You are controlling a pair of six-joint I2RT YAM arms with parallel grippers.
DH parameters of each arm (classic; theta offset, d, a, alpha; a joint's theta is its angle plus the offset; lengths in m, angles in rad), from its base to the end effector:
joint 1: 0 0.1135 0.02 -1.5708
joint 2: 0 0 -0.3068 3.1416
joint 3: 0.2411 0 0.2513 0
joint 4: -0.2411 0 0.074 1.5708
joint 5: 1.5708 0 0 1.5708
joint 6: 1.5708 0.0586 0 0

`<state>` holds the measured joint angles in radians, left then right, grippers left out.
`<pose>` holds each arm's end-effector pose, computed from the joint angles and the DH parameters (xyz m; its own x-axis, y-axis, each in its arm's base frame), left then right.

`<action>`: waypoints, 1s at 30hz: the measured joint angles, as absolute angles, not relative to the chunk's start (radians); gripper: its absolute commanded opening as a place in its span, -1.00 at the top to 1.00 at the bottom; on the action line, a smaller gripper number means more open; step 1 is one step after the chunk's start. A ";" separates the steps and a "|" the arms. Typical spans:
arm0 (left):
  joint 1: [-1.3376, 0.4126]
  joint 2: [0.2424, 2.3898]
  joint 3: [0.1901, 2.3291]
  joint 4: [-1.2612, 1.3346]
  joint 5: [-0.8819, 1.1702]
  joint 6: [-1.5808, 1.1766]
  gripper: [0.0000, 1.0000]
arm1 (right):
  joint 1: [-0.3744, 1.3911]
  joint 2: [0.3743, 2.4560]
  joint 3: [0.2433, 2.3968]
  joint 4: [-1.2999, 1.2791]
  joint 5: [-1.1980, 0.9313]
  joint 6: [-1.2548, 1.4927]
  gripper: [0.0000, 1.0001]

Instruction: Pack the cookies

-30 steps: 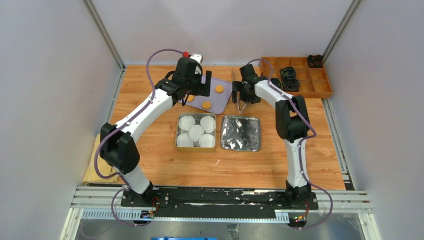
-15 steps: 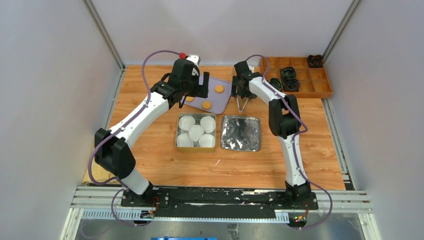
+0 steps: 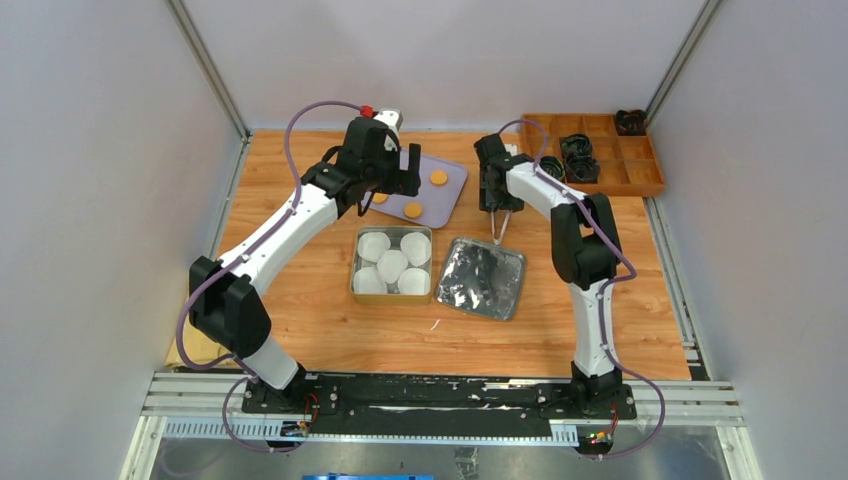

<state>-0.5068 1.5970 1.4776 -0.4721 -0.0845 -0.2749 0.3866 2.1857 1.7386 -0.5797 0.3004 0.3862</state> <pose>0.3411 -0.1837 0.3769 -0.5839 0.0148 -0.8117 0.2742 0.9447 -0.1800 0.4791 0.1763 0.2015 -0.8164 0.0562 -0.5748 0.0963 0.9946 -0.0396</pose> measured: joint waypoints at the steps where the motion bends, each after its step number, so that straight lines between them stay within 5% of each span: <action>1: -0.507 1.597 1.478 -0.472 -0.081 -0.278 -0.93 | 0.387 2.178 1.738 -0.585 0.305 0.378 -0.28; 30: -0.507 1.600 1.481 -0.447 -0.044 -0.301 -0.94 | 0.422 1.823 1.751 -0.750 0.357 0.238 -0.32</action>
